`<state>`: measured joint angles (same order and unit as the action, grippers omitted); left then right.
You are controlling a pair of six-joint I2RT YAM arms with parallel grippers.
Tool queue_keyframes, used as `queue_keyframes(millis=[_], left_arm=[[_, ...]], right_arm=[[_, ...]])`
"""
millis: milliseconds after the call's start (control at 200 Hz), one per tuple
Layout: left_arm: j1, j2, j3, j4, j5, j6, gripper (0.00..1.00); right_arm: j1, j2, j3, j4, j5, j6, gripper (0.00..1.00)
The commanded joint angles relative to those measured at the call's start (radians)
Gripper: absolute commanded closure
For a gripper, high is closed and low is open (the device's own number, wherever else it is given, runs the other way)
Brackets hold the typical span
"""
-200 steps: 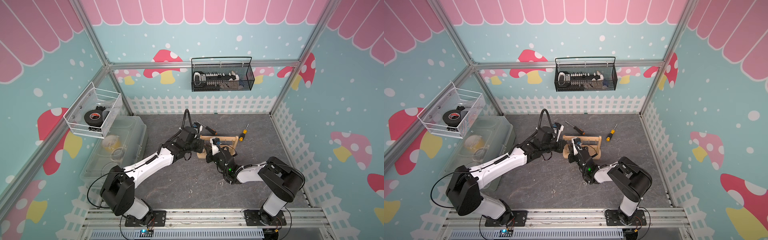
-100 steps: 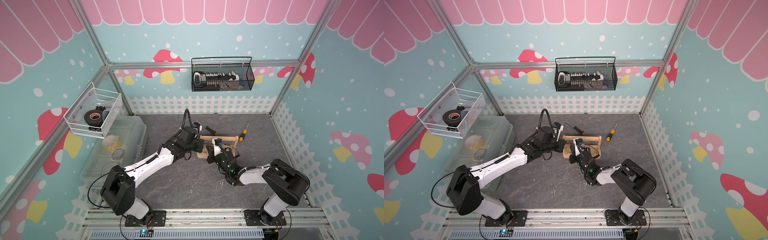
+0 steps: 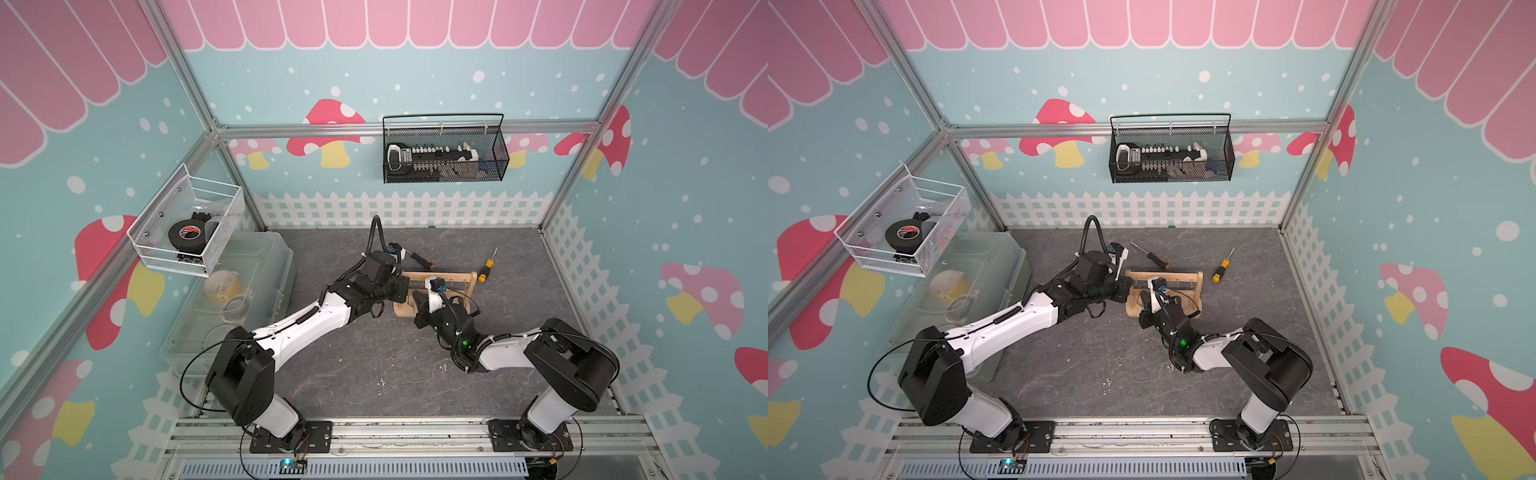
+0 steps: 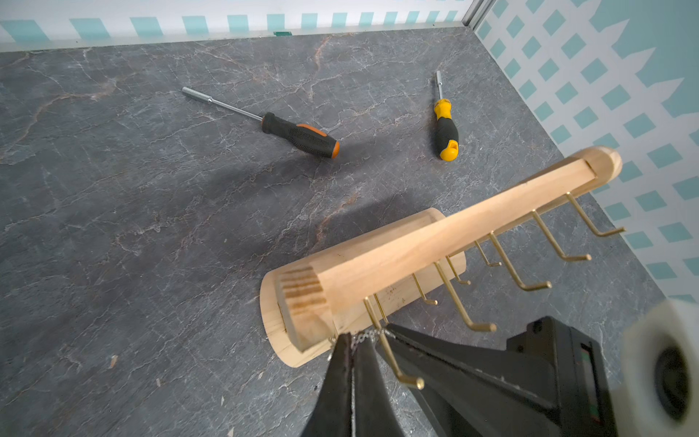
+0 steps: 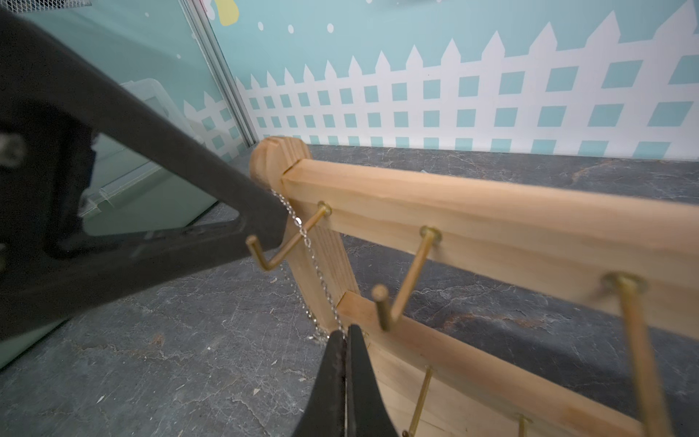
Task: Hang the necklace on the jewelry display stand
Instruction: Adjust the stand at the center of the board.
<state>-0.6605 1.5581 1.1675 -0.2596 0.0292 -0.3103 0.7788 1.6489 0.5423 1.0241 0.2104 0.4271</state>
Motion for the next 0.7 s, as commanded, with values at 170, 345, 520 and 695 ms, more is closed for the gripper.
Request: queue_keyframes(millis=[170, 345, 520, 695], left_arm=[[0.009, 0.020, 0.032, -0.004, -0.016, 0.004, 0.94], [0.009, 0.016, 0.029, -0.004, -0.015, 0.001, 0.89], [0.008, 0.000, 0.023, -0.006, -0.005, -0.009, 0.79], [0.010, -0.022, 0.012, -0.021, -0.028, -0.022, 0.79]], right_arm=[[0.004, 0.048, 0.012, 0.019, -0.005, 0.019, 0.96], [0.004, 0.055, 0.016, 0.017, -0.002, 0.021, 0.96], [0.004, 0.061, 0.021, 0.007, 0.006, 0.021, 0.96], [0.004, 0.053, 0.020, -0.005, 0.011, 0.015, 0.96]])
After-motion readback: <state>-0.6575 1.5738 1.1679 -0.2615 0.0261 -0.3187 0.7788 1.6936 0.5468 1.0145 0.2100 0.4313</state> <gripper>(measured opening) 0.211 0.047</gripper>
